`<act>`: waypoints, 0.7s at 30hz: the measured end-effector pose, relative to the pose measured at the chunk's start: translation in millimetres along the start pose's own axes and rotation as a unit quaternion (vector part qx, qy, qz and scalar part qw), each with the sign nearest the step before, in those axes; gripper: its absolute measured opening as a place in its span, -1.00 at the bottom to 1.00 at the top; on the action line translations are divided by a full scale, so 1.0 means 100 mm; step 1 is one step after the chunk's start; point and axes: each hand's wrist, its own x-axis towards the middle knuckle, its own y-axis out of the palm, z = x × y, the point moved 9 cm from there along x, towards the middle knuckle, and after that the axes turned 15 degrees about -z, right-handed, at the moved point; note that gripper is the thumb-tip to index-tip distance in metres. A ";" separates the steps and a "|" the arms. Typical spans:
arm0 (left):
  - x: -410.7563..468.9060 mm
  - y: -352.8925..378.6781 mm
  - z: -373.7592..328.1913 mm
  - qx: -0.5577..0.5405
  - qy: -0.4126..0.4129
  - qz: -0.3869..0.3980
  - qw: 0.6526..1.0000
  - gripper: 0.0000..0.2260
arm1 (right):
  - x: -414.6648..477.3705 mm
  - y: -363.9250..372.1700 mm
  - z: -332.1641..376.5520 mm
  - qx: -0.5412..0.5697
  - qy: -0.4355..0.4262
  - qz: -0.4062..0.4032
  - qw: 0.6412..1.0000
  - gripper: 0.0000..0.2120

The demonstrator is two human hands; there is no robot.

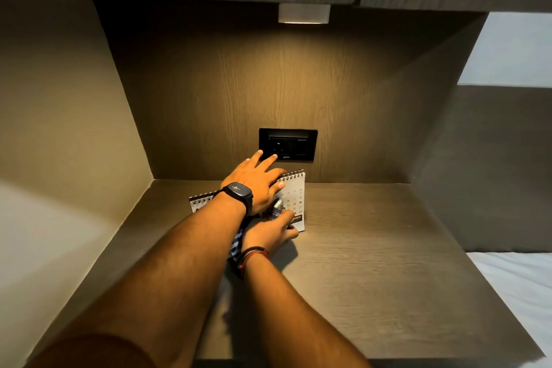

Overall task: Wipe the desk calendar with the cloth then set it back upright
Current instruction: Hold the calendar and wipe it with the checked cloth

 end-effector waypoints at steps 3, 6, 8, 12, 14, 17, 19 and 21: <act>0.01 0.00 0.00 0.002 0.003 -0.009 1.000 -0.57 | -0.13 0.01 -0.03 0.000 -0.077 0.032 0.996 -0.65; 0.01 0.01 0.01 0.002 0.003 -0.010 1.000 -0.56 | -0.01 -0.03 -0.09 0.013 -0.060 0.024 0.998 -0.69; 0.00 0.01 0.01 0.001 0.000 -0.006 1.000 -0.57 | 0.11 -0.03 -0.11 0.022 -0.013 0.008 1.000 -0.71; 0.00 -0.02 0.01 0.001 0.000 -0.011 1.000 -0.57 | -0.03 0.01 0.05 -0.006 -0.117 0.050 0.992 -0.65; 0.00 -0.05 -0.01 0.004 0.005 -0.025 1.000 -0.58 | -0.11 0.00 0.04 -0.038 -0.191 0.082 0.977 -0.60; -0.01 -0.10 -0.01 0.006 0.009 -0.040 0.999 -0.57 | -0.02 -0.07 0.01 -0.071 -0.230 0.094 0.966 -0.60; 0.00 -0.13 0.01 0.015 0.013 -0.051 0.998 -0.52 | 0.14 -0.20 0.04 -0.064 -0.235 0.076 0.967 -0.64; 0.00 -0.16 0.03 0.029 0.009 -0.062 0.998 -0.43 | 0.37 -0.38 0.06 -0.075 -0.241 0.052 0.966 -0.65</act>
